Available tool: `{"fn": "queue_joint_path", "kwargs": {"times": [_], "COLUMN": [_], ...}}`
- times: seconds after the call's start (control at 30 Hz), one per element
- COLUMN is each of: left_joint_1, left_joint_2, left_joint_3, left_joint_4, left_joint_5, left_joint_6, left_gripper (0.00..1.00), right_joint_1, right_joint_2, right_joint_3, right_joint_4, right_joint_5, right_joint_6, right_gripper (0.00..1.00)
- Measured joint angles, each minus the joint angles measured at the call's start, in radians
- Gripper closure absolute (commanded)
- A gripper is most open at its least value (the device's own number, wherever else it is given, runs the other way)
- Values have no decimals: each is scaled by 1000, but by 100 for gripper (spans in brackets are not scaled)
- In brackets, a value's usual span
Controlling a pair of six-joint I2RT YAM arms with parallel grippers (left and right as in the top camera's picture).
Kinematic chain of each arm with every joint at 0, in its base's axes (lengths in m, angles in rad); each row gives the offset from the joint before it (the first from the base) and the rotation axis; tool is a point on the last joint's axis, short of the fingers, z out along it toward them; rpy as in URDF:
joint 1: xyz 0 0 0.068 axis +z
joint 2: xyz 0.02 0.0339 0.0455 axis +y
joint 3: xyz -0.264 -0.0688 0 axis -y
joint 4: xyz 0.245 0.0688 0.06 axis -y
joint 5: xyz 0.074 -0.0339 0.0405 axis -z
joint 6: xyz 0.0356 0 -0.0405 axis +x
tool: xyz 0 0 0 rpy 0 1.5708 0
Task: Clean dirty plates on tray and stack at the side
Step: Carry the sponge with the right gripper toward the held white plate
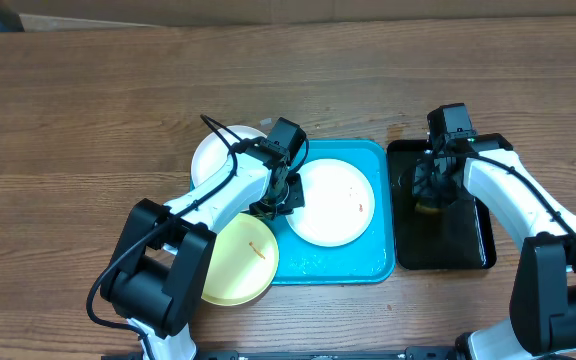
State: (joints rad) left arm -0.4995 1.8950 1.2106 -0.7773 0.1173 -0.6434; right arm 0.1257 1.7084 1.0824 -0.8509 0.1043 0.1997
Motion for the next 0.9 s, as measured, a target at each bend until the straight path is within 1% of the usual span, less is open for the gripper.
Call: {"fn": "queue_joint_path", "kwargs": {"times": [0.03,0.07,0.1,0.17,0.2,0.27,0.3,0.33,0.53,0.73,0.9], "left_joint_1": [0,0,0,0,0,0,0,0,0,0,0], "left_joint_2": [0,0,0,0,0,0,0,0,0,0,0], "left_joint_3": [0,0,0,0,0,0,0,0,0,0,0], "left_joint_4": [0,0,0,-1,0,1,1,-1,-4,-3,-5], "left_joint_5": [1,2,2,2,2,3,4,3,7,9,10], "left_joint_6": [6,10,11,19,23,24,24,26,29,21,17], "left_gripper": [73,76,81,95,96,87,88,96,96,96,96], "right_joint_1": [0,0,0,0,0,0,0,0,0,0,0], "right_joint_2": [0,0,0,0,0,0,0,0,0,0,0], "right_joint_3": [2,6,18,48,66,101,114,125,130,130,130], "right_joint_4": [-9,-23,-43,-85,-105,-135,-140,-141,-148,-167,-134], "right_joint_5": [0,0,0,0,0,0,0,0,0,0,7], "right_joint_6": [-4,-7,-11,-15,-18,-18,-18,-18,-19,-60,-73], "right_gripper": [96,96,96,96,96,96,96,96,96,96,96]}}
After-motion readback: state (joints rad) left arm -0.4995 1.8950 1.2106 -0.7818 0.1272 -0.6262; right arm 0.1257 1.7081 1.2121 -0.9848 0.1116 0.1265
